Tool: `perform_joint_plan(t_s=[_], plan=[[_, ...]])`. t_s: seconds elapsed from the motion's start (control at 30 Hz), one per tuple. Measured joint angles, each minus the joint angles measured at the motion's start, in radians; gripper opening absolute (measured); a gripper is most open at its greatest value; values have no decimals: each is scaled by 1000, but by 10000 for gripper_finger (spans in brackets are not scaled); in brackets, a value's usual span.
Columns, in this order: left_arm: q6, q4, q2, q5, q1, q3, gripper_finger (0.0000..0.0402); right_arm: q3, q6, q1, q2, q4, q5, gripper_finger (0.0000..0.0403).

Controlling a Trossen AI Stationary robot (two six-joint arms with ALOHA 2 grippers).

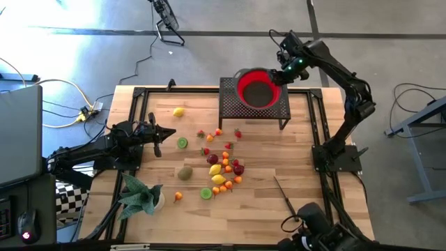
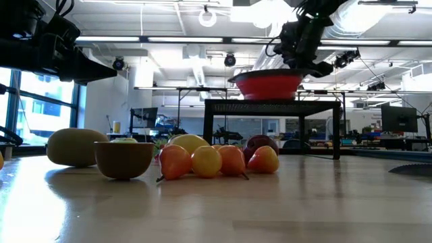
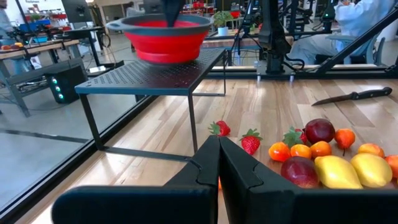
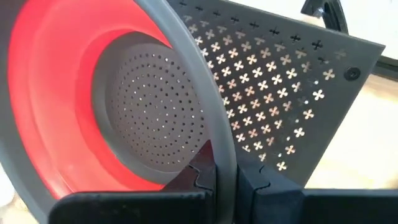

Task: Pick & Place Fruit
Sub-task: Put the strainer on the shelf

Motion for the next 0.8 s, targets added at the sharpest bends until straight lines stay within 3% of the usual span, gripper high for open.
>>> perform_joint_plan(t_s=[0.3, 0.8], plan=[[1, 0, 0, 0, 0, 0, 0, -13, 1, 0, 11, 85, -75, 10], [3, 0, 0, 0, 0, 0, 0, -13, -2, -9, 65, 71, -72, 24]])
